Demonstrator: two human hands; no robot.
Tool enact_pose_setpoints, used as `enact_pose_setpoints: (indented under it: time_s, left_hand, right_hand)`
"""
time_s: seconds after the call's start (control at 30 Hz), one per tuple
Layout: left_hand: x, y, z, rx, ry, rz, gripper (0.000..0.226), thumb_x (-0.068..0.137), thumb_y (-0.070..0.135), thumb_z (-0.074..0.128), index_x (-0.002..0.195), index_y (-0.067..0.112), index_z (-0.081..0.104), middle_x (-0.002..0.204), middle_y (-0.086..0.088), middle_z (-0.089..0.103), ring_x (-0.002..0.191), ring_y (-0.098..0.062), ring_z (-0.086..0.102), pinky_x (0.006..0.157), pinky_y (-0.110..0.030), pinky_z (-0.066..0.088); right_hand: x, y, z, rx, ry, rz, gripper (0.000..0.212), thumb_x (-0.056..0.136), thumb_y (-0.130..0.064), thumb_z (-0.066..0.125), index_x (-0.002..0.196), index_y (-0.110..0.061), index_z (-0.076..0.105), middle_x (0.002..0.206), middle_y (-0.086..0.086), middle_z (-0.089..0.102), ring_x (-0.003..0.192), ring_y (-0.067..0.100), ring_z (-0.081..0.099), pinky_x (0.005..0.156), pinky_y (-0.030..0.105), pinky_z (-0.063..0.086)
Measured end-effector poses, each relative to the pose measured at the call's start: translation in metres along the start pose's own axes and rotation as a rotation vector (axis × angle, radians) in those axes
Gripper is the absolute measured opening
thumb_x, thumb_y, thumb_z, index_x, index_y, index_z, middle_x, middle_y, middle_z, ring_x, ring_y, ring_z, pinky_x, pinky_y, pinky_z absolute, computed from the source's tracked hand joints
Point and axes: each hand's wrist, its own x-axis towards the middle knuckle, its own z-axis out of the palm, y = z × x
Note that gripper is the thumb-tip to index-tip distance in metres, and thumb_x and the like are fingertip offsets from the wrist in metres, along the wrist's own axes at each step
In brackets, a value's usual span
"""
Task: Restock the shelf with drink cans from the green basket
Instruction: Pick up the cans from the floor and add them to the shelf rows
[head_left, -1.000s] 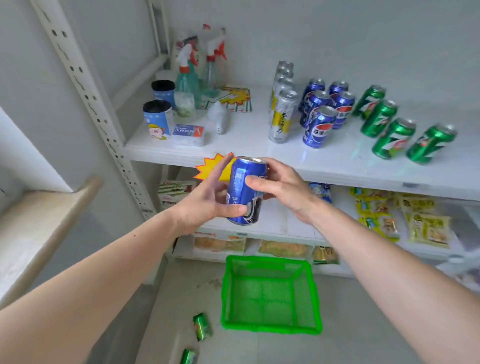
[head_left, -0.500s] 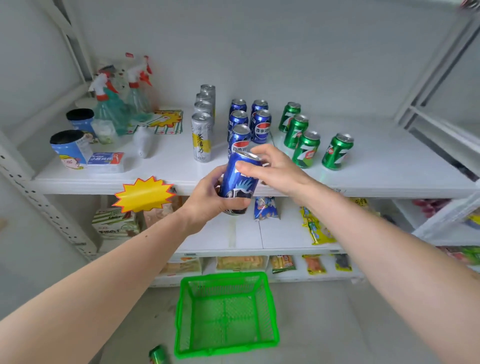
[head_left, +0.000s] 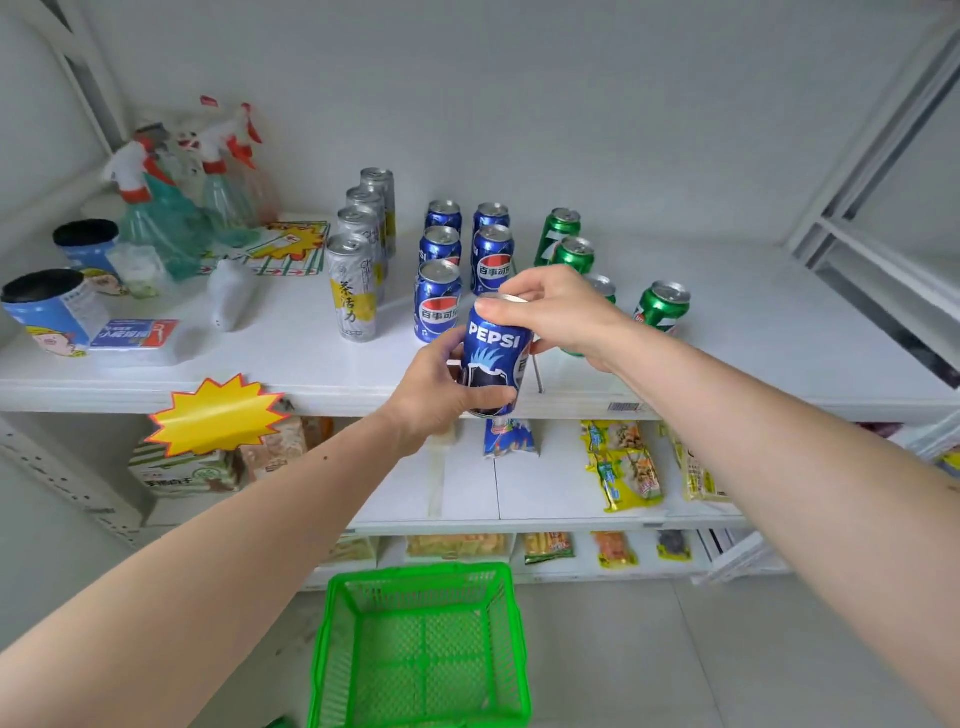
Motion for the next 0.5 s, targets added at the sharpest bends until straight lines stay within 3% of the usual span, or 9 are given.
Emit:
enact_pose_setpoints:
  time_s: [0.1,0.2,0.27,0.3,0.4,0.5]
  left_hand:
    - [0.023,-0.001,-0.009,-0.055,-0.057,-0.007,0.067,0.068,0.004,0.082,0.127,0.018,0.053,0.117,-0.004,0.066,0.106,-0.023,0.065,0.087,-0.033,0.055]
    - [0.041,-0.002,-0.017,-0.110,-0.124,-0.029,0.075,0.070,0.002,0.080,0.133,0.020,0.045,0.119,-0.003,0.065,0.111,-0.024,0.063,0.090,-0.039,0.053]
    - [0.052,-0.002,-0.019,-0.097,-0.178,-0.035,0.073,0.073,-0.002,0.076,0.134,0.020,0.042,0.120,-0.006,0.065,0.111,-0.025,0.063,0.090,-0.041,0.053]
    - [0.057,-0.001,-0.019,-0.079,-0.200,-0.025,0.072,0.074,-0.002,0.075,0.133,0.021,0.042,0.120,-0.007,0.065,0.111,-0.024,0.063,0.091,-0.041,0.053]
    - [0.071,0.003,-0.009,-0.007,-0.159,0.008,0.076,0.068,0.004,0.082,0.131,0.023,0.044,0.121,-0.002,0.064,0.109,-0.016,0.063,0.086,-0.031,0.056]
    - [0.081,0.004,0.005,0.059,-0.030,0.044,0.078,0.063,0.006,0.087,0.128,0.023,0.048,0.115,0.002,0.062,0.101,-0.009,0.061,0.070,-0.016,0.053]
  right_hand:
    - [0.016,-0.002,-0.013,-0.042,-0.067,0.019,0.045,0.082,-0.045,0.074,0.115,-0.017,0.063,0.110,-0.001,0.070,0.102,0.014,0.067,0.083,0.037,0.058]
    - [0.032,-0.001,-0.023,-0.112,-0.125,0.052,0.056,0.078,-0.045,0.078,0.125,-0.020,0.059,0.120,-0.005,0.066,0.095,0.007,0.064,0.068,0.026,0.050]
    - [0.042,0.001,-0.025,-0.126,-0.119,0.055,0.060,0.071,-0.047,0.081,0.121,-0.019,0.064,0.115,-0.003,0.070,0.092,0.011,0.068,0.071,0.029,0.053]
    - [0.046,0.002,-0.026,-0.127,-0.108,0.043,0.051,0.071,-0.045,0.082,0.112,-0.019,0.069,0.106,-0.001,0.074,0.090,0.013,0.070,0.072,0.030,0.054]
    - [0.056,0.008,-0.028,-0.096,-0.041,0.027,0.024,0.074,-0.036,0.083,0.087,-0.018,0.074,0.079,-0.003,0.075,0.069,0.007,0.068,0.059,0.023,0.048]
    - [0.067,0.013,-0.031,-0.124,0.015,0.045,0.037,0.067,-0.042,0.086,0.087,-0.014,0.073,0.078,-0.003,0.076,0.069,0.011,0.070,0.062,0.027,0.051]
